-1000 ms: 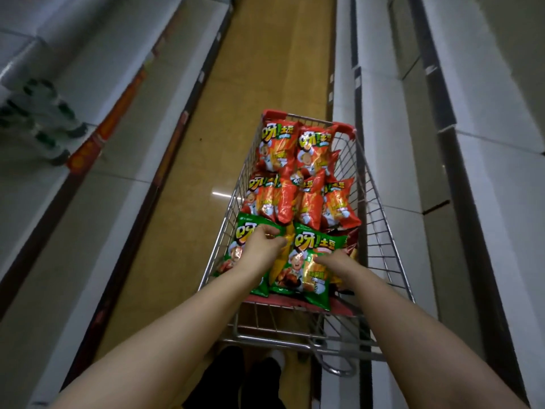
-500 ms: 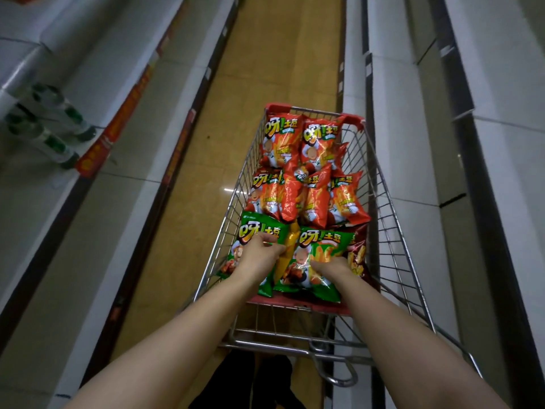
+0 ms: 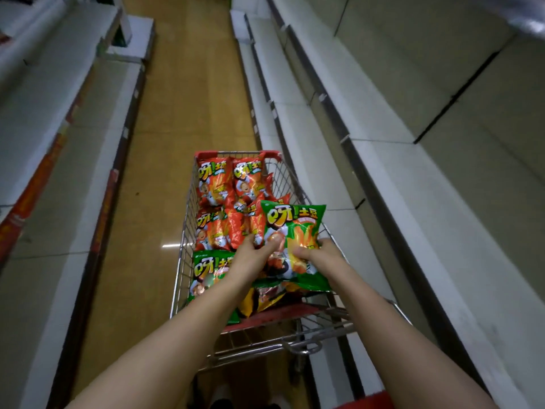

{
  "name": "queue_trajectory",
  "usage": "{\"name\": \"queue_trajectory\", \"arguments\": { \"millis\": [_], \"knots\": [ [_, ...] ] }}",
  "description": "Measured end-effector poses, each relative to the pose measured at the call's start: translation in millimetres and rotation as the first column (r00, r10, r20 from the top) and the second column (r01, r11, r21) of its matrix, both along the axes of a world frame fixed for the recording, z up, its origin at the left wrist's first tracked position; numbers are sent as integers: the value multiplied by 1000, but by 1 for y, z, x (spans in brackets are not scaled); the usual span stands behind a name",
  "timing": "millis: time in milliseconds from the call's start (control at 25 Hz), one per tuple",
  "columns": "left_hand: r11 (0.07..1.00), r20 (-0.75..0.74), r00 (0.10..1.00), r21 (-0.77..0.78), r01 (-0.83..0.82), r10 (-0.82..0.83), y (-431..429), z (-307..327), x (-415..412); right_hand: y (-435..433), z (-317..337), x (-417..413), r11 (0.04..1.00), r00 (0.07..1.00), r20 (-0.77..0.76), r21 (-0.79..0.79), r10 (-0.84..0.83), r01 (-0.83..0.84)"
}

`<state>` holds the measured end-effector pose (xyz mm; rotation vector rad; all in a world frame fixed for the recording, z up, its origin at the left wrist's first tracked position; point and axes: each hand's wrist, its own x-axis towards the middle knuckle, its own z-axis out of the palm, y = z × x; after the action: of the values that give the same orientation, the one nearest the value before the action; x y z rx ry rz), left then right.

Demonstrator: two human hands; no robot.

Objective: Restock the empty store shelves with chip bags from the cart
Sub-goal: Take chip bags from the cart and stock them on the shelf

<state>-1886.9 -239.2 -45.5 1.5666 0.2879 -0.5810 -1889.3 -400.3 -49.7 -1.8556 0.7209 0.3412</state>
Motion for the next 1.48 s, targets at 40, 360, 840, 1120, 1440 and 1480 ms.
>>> {"name": "queue_trajectory", "arguments": {
  "millis": [40,360,840,1120,1440,1480],
  "knots": [
    [999,20,999,-24,32,-31,1,7,1,3,15,-5,1000,999,50,10,-13,12],
    [972,263,959,-180,153,-103,-16,98,-15,-8,133,-67,972,921,377,-234,99,-9],
    [808,538,825,-401,432,-174,-94,253,-148,-65,280,-243,974,601,796,-80,-66,214],
    [631,686,589,-240,738,-428,-172,328,-226,-111,335,-357,739,434,880,-162,-192,654],
    [348,647,303,-63,935,-700,-290,376,-263,-185,375,-422,363,489,794,-363,-362,858],
    [332,649,298,-74,940,-700,-304,378,-262,-194,379,-425,352,488,784,-364,-384,862]
  ]
}}
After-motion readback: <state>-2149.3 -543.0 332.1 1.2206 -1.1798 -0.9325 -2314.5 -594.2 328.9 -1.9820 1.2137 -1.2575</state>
